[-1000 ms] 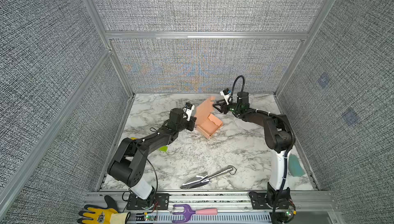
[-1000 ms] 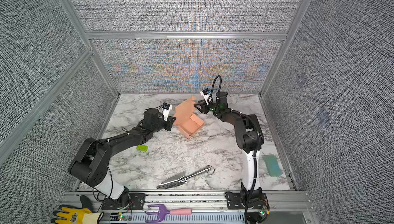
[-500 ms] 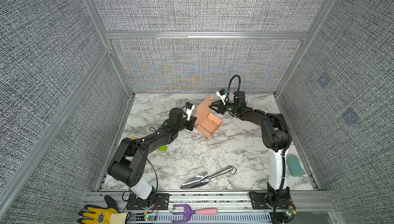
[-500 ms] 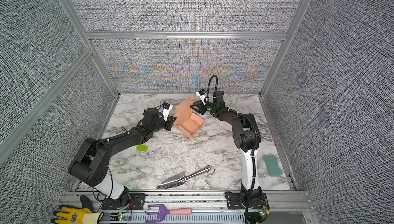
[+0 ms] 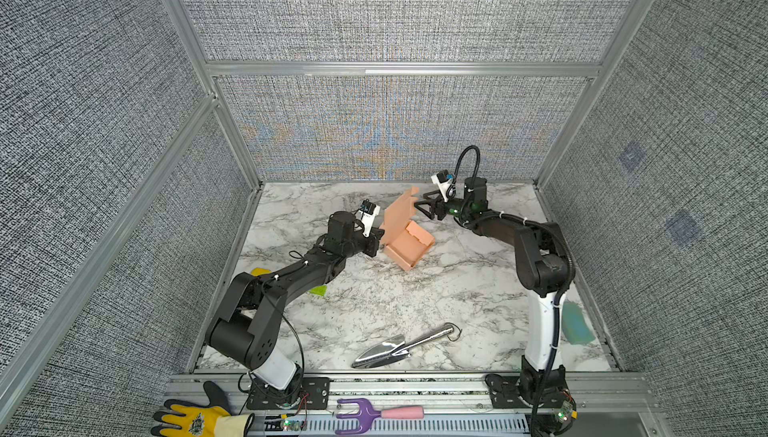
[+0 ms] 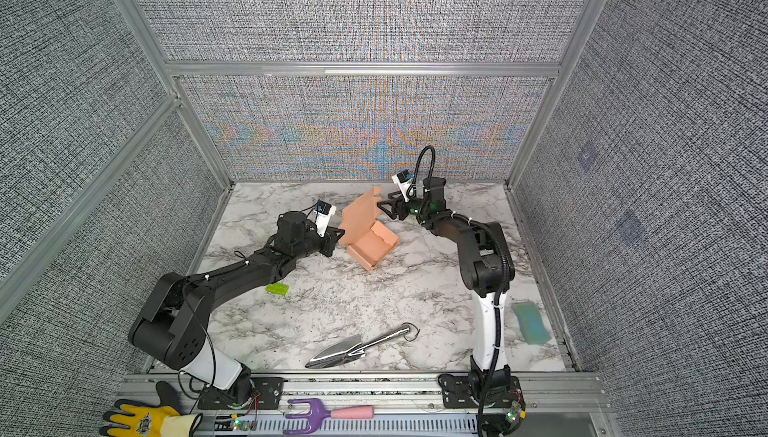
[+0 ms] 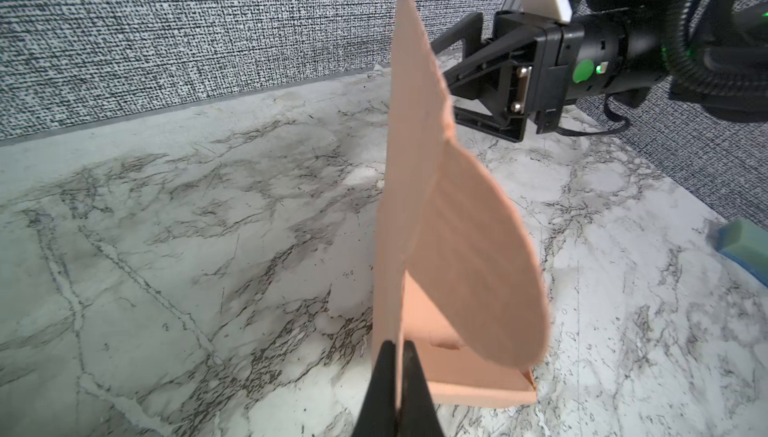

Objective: Fold the paper box

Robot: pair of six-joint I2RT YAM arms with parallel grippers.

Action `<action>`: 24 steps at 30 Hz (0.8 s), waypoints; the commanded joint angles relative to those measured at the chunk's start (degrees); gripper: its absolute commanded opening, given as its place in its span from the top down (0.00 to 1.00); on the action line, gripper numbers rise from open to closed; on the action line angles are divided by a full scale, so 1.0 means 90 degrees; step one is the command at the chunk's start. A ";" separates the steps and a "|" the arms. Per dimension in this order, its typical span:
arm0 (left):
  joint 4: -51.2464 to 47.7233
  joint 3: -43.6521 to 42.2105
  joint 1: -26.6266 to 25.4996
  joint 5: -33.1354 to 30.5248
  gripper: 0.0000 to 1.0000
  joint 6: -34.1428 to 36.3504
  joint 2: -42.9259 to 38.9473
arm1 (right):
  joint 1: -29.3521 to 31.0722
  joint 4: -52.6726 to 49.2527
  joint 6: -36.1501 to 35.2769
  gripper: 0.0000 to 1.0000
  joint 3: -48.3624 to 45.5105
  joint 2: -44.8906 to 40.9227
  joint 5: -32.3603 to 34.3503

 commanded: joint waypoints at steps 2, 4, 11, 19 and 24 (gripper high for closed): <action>0.0194 0.0082 0.0017 0.0432 1.00 0.0090 0.0047 | 0.0009 0.0076 0.0122 0.23 0.0158 0.0146 -0.0476; 0.0187 0.0098 0.0010 0.0489 1.00 0.0112 0.0054 | 0.0009 0.0149 0.0213 0.24 0.0165 0.0178 -0.0605; 0.0174 0.0182 0.0036 0.0451 1.00 0.0099 0.0140 | 0.0077 0.0254 0.0298 0.39 0.0087 0.0144 -0.0728; 0.0111 0.0302 0.0059 -0.0032 1.00 0.0020 0.0318 | 0.0114 0.0580 0.0296 0.63 -0.0416 -0.0192 -0.0356; 0.0156 0.0302 0.0078 -0.0045 1.00 0.0016 0.0411 | 0.0343 0.0296 -0.0151 0.71 -0.0457 -0.0291 0.0281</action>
